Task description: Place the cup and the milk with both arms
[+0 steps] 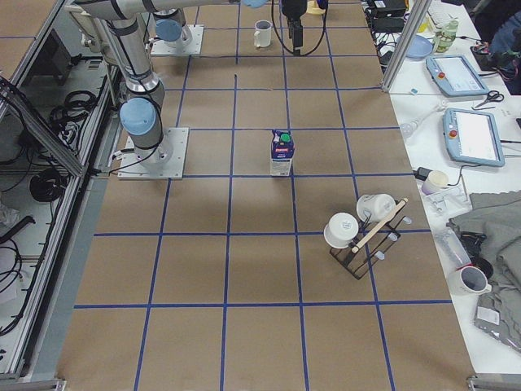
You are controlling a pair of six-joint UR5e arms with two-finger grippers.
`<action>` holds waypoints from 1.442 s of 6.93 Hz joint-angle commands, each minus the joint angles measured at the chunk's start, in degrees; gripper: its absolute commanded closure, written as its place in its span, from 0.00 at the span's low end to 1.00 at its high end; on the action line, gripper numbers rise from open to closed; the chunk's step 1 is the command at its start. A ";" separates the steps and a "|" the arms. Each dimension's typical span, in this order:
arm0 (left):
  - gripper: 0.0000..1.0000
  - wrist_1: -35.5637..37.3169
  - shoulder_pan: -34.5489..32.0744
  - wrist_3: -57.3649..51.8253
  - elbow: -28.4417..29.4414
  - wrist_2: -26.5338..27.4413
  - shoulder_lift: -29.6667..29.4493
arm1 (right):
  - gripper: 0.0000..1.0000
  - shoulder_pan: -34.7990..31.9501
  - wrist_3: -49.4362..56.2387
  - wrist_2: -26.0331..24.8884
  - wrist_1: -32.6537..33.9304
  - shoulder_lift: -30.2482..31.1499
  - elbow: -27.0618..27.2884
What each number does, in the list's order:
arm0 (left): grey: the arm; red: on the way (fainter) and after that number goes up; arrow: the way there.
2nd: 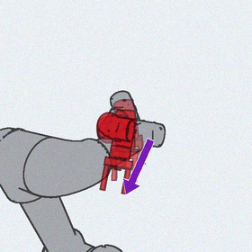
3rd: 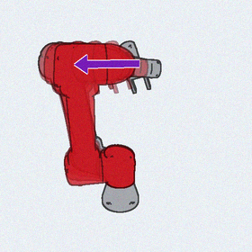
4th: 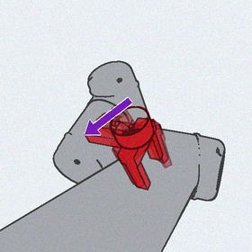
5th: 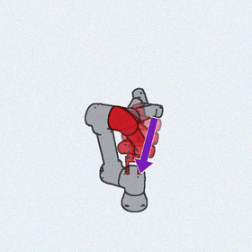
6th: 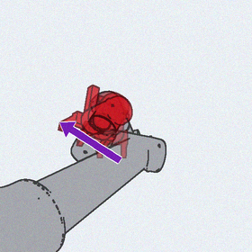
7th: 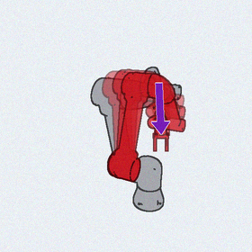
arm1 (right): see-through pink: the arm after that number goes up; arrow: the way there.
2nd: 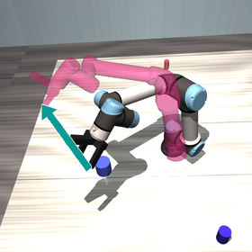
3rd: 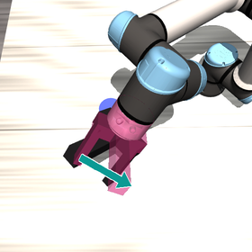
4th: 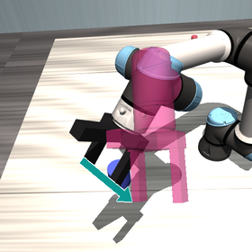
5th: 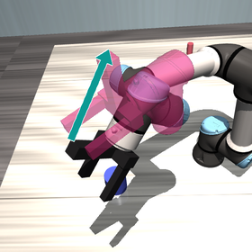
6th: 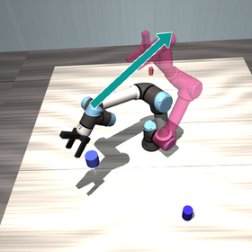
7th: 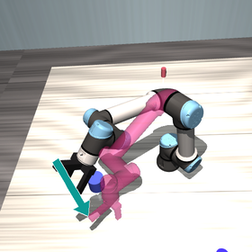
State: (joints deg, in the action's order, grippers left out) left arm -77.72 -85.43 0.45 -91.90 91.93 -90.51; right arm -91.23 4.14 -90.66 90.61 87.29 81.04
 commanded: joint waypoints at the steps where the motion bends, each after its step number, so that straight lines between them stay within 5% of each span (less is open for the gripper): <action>1: 0.00 0.02 0.00 -0.01 0.06 0.00 0.07 | 0.00 0.00 -0.01 0.05 -0.09 -0.01 0.00; 5: 0.00 -1.29 3.92 -8.02 -0.90 0.61 0.16 | 0.00 0.00 0.08 -0.22 -0.26 -0.10 -0.09; 7: 0.00 0.97 9.55 -15.35 -10.96 1.75 1.30 | 0.00 0.00 0.08 -0.57 -0.44 -0.10 -0.18; 10: 0.00 17.79 14.41 -18.64 -26.09 1.32 1.65 | 0.00 0.00 0.08 -0.92 -0.35 -0.01 -0.18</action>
State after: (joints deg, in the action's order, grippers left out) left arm -67.05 -72.28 -17.21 -112.31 93.33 -88.88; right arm -91.23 4.22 -91.40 90.20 87.26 80.84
